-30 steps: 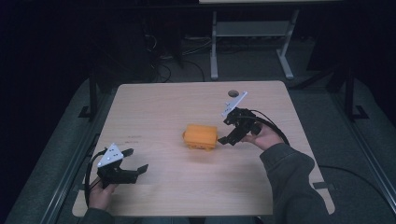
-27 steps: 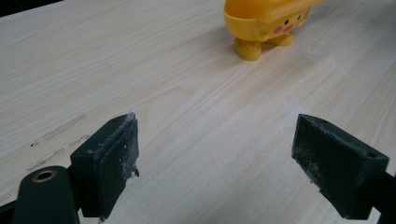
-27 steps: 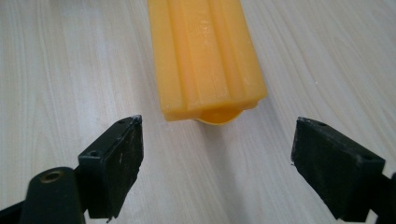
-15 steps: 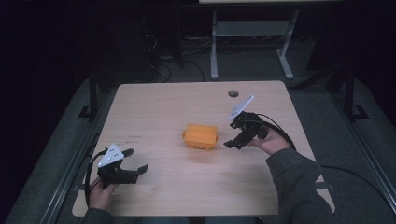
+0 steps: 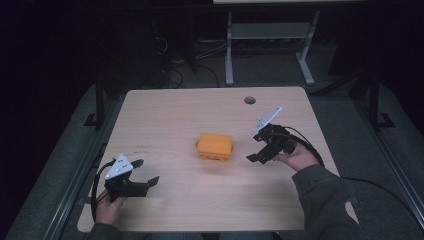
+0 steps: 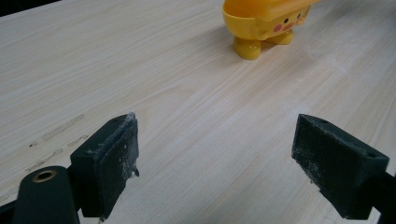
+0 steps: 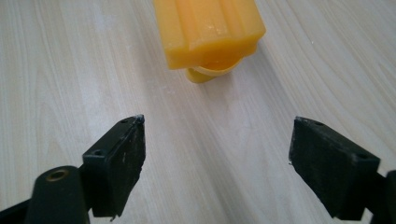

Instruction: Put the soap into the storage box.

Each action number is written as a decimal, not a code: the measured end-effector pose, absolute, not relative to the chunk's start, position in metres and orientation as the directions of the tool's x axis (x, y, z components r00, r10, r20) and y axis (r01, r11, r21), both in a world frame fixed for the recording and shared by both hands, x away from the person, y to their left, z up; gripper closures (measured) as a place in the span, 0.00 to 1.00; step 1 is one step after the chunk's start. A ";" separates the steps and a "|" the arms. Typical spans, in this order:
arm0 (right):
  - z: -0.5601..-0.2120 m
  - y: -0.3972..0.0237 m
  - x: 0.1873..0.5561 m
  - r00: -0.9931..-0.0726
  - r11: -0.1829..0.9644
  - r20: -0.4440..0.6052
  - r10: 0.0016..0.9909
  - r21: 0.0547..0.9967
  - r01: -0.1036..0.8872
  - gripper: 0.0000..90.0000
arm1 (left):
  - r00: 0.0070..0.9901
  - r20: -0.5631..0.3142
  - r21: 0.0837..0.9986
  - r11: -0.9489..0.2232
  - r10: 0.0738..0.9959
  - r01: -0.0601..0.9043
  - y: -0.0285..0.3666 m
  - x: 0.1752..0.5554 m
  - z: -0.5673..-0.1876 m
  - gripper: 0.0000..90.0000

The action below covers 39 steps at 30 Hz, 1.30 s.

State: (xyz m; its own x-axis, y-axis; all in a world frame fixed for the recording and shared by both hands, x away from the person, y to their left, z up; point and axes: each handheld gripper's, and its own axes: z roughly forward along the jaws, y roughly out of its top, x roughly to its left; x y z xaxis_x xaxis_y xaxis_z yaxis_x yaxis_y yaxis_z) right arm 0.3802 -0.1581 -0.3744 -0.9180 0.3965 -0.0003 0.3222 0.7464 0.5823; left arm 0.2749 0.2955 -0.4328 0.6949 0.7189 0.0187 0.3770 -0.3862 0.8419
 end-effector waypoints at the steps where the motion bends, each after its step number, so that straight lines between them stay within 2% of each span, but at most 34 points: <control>1: -0.375 -0.159 0.379 -0.916 0.742 0.009 0.401 0.584 0.330 0.21 | 0.696 0.019 0.842 -0.387 0.718 0.376 0.295 0.275 -0.433 0.16; 26: -0.392 -0.196 0.351 -0.878 0.692 0.047 0.476 0.597 0.407 0.21 | 0.694 0.019 0.840 -0.389 0.719 0.379 0.294 0.274 -0.434 0.16; 39: -0.412 -0.216 0.330 -0.858 0.663 0.068 0.508 0.605 0.441 0.21 | 0.691 0.016 0.845 -0.378 0.723 0.377 0.293 0.274 -0.435 0.16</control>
